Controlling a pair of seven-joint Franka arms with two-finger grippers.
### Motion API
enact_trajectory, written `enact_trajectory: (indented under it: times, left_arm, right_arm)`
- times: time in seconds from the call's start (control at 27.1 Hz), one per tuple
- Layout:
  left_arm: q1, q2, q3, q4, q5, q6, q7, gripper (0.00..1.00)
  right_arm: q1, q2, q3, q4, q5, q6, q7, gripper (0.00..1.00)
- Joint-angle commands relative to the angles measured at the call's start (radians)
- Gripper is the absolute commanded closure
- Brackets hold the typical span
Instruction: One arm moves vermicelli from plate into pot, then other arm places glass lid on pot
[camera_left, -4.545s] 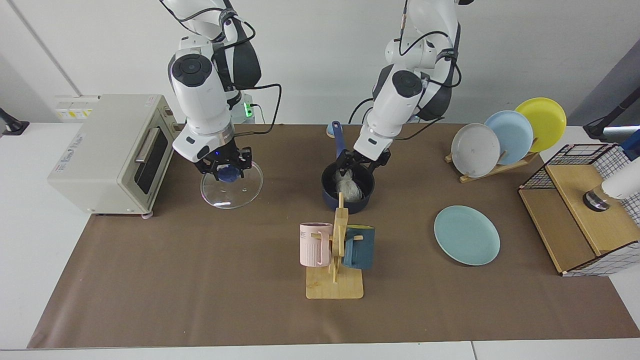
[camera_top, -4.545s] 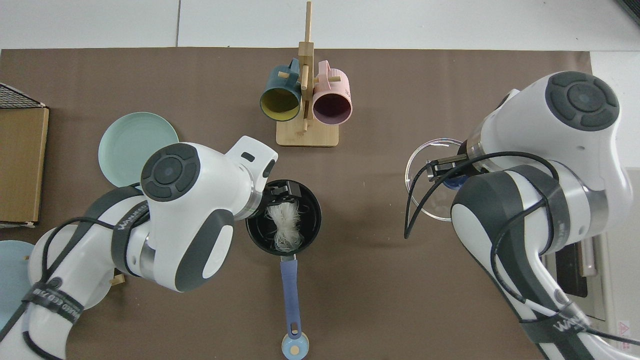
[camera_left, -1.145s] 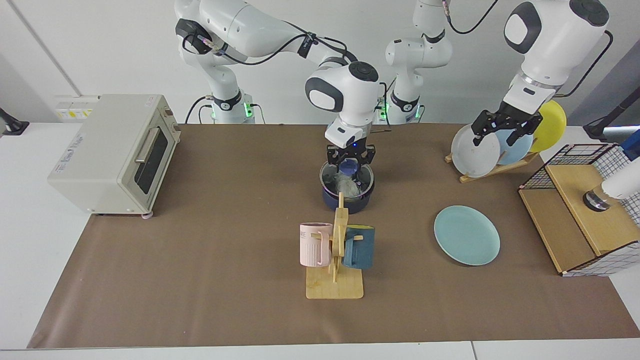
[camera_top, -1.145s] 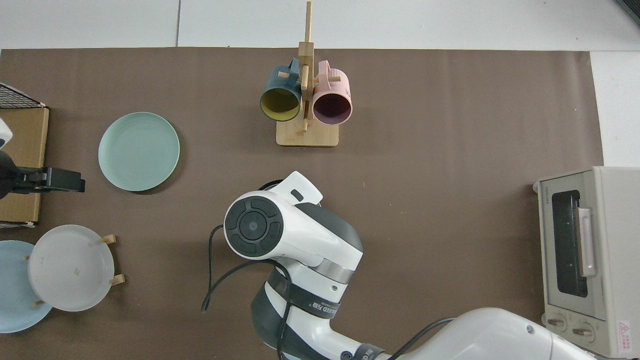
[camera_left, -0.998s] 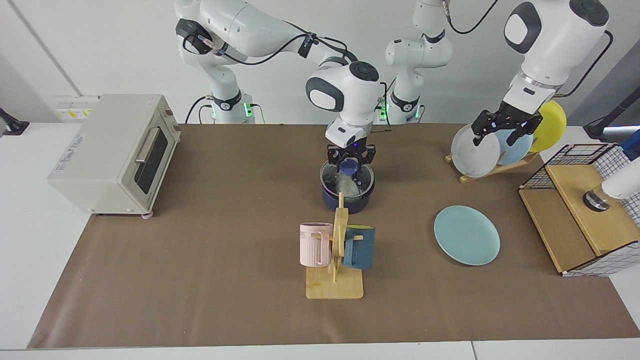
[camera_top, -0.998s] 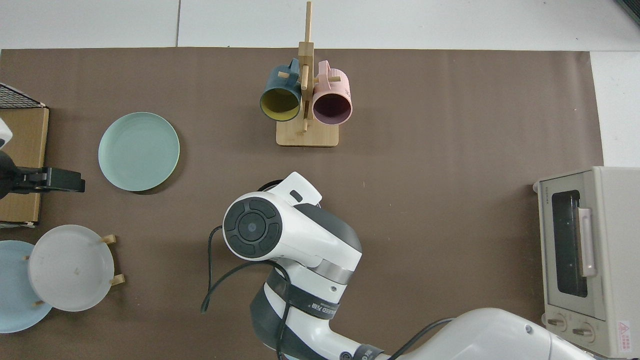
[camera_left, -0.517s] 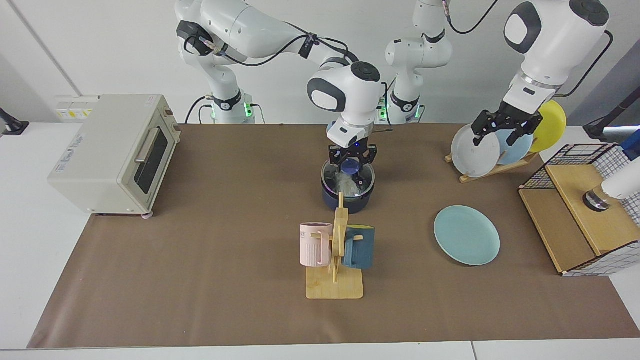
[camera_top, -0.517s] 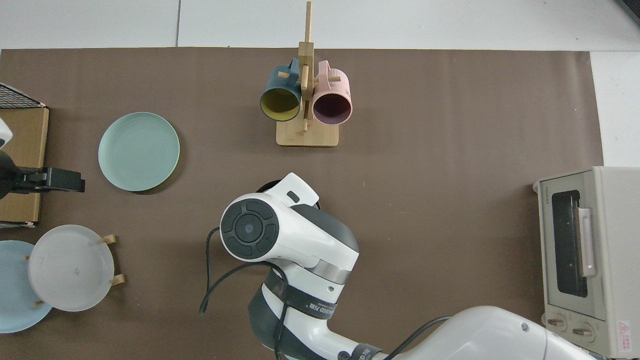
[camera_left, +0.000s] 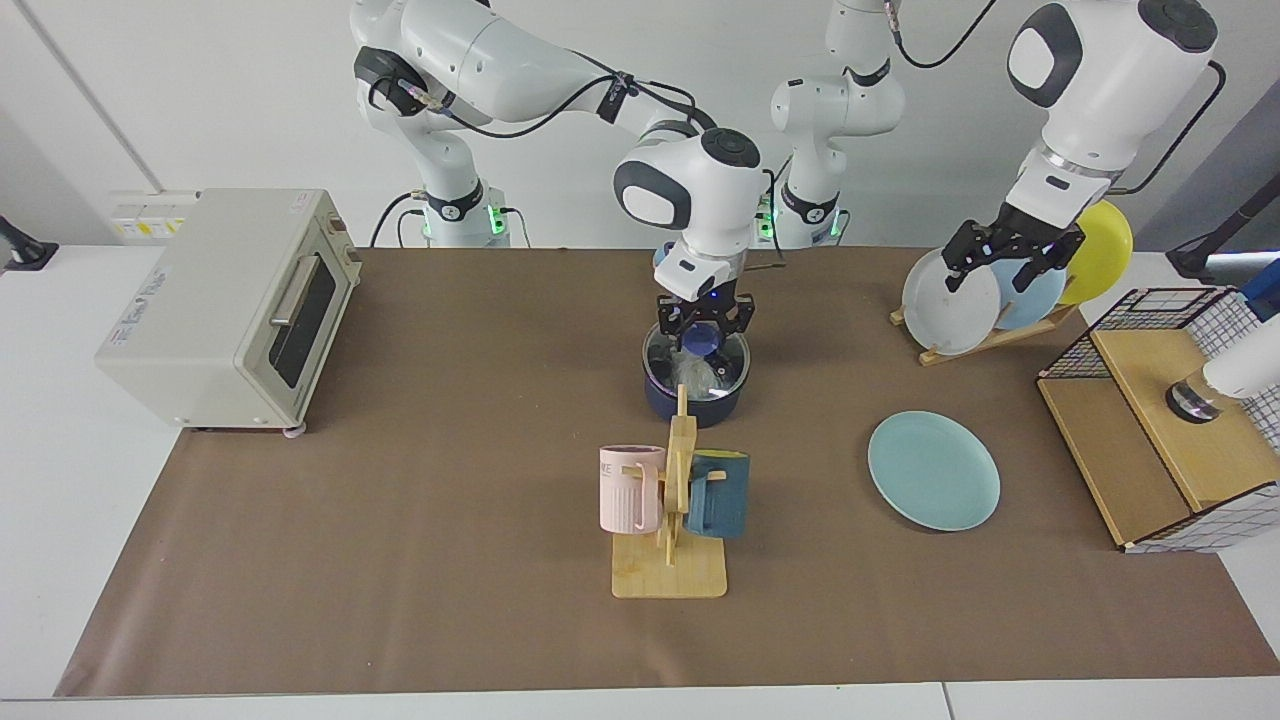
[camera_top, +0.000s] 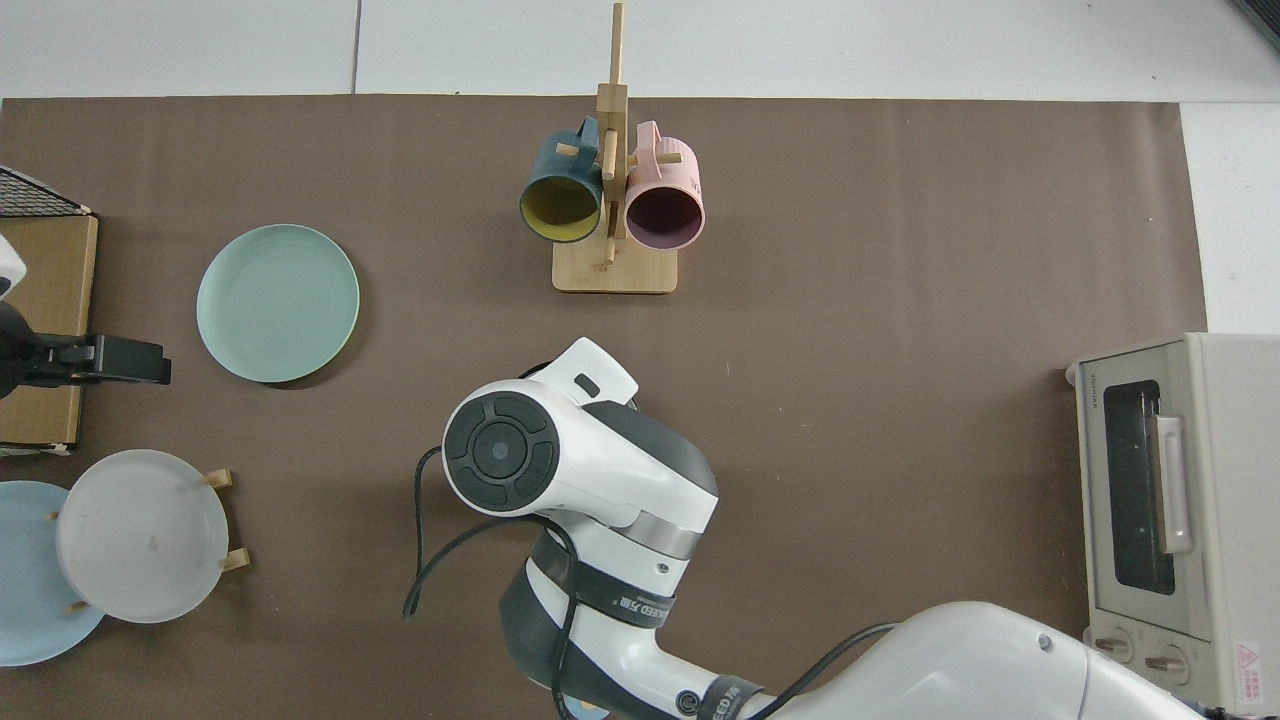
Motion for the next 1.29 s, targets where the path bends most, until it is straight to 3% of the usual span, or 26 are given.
enact_trajectory:
  times: [0.0,0.26,0.3,0.37,0.44,0.48,0.89,1.26]
  left_arm:
    - [-0.006,0.01,0.002,0.018,0.013,0.004,-0.006,0.0]
    - [-0.008,0.01,0.002,0.018,0.013,0.004,-0.006,0.0]
    - [-0.008,0.01,0.002,0.018,0.013,0.004,-0.006,0.0]
    - [-0.008,0.01,0.002,0.018,0.013,0.004,-0.006,0.0]
    - [-0.008,0.01,0.002,0.018,0.013,0.004,-0.006,0.0]
    - [-0.008,0.01,0.002,0.018,0.013,0.004,-0.006,0.0]
    - [-0.008,0.01,0.0,0.018,0.012,0.004,-0.006,0.0]
    - [-0.009,0.011,-0.007,0.018,0.013,0.004,-0.004,0.0]
  right_arm:
    - [-0.011,0.032,0.014,0.004,-0.04,0.007,-0.004,1.0]
    - [-0.011,0.032,0.014,0.002,-0.045,0.013,-0.004,1.0]
    - [-0.011,0.032,0.014,0.002,-0.045,0.013,-0.003,0.87]
    - [-0.012,0.032,0.014,0.001,-0.045,0.012,0.008,0.21]
    - [-0.011,0.031,0.014,0.002,-0.046,0.009,0.01,0.04]
    - [-0.009,0.031,0.015,0.004,-0.046,0.007,0.01,0.02]
    - [-0.004,0.028,0.016,0.011,-0.048,-0.017,0.01,0.01]
    - [-0.021,-0.014,0.094,0.076,-0.037,-0.177,0.01,0.01]
